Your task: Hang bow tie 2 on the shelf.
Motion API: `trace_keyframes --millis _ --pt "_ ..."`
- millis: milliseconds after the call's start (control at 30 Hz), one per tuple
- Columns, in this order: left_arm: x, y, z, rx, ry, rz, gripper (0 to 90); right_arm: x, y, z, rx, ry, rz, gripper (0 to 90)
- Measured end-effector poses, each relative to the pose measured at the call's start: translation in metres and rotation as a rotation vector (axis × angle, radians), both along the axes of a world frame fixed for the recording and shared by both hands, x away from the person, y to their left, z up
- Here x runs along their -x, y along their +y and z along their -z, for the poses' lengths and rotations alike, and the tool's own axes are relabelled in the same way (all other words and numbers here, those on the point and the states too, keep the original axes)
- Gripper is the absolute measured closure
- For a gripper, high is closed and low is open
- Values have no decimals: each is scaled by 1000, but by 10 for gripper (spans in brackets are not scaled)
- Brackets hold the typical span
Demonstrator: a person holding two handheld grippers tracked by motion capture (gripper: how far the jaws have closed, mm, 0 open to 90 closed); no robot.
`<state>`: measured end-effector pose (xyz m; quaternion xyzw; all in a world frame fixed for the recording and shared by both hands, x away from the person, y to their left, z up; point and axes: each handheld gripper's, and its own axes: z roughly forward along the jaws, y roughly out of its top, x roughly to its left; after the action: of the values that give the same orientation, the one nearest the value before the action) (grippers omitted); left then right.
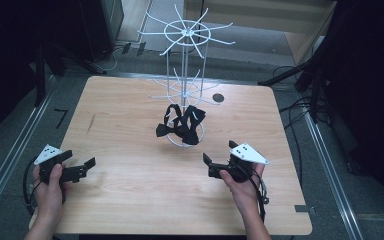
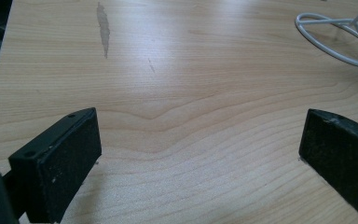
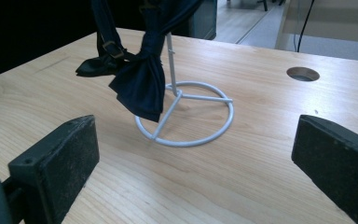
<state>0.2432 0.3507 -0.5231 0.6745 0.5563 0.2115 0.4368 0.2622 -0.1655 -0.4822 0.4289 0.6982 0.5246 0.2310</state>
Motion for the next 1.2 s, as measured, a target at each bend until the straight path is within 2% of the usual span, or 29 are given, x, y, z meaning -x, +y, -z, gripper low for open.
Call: trace_keyframes --millis 433,833,1200 --pt "0 0 0 3 0 2 0 4 -21 9 11 16 23 8" --pt "0 0 0 3 -3 0 0 8 -42 15 -5 26 54 8" --pt "0 0 0 2 -3 -2 0 12 -70 23 -8 34 94 8"
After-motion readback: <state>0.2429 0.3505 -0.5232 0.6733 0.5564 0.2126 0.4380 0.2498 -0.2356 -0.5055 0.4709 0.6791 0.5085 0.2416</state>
